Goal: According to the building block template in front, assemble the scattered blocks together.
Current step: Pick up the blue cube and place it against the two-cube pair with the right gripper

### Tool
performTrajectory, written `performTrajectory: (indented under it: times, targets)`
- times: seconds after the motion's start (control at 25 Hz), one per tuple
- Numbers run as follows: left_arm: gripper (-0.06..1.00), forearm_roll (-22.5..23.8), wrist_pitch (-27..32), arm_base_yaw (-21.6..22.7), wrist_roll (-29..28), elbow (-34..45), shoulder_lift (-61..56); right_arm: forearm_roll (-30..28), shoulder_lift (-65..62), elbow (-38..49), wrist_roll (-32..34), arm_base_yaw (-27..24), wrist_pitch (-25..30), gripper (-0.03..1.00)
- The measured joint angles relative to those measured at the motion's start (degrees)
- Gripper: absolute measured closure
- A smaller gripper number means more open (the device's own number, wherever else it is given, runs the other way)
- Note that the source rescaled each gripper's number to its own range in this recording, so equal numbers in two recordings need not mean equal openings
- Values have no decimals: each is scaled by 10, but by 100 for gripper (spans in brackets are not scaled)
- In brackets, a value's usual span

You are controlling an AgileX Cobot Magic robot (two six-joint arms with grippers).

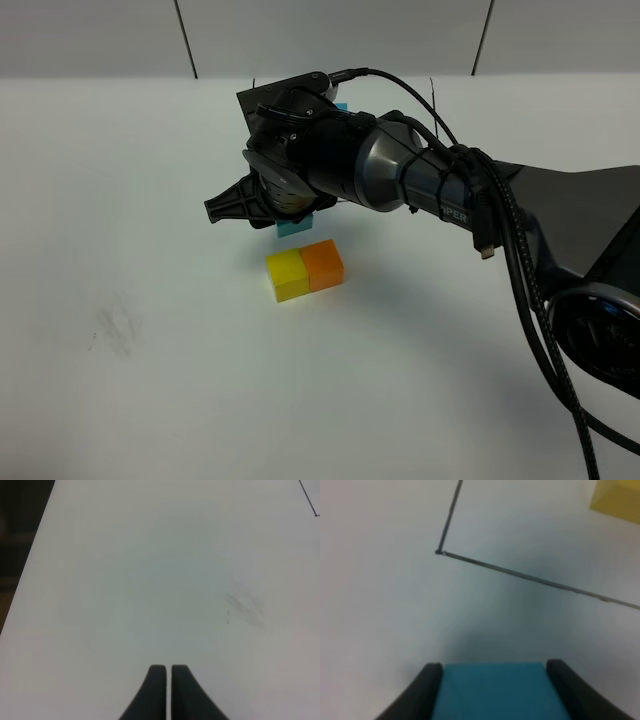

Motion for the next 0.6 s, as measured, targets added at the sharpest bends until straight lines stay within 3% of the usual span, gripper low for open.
performTrajectory:
  times: [0.6]
  targets:
    - [94,0,0,0,0,0,0,29,29,-17,1,0,-10,47]
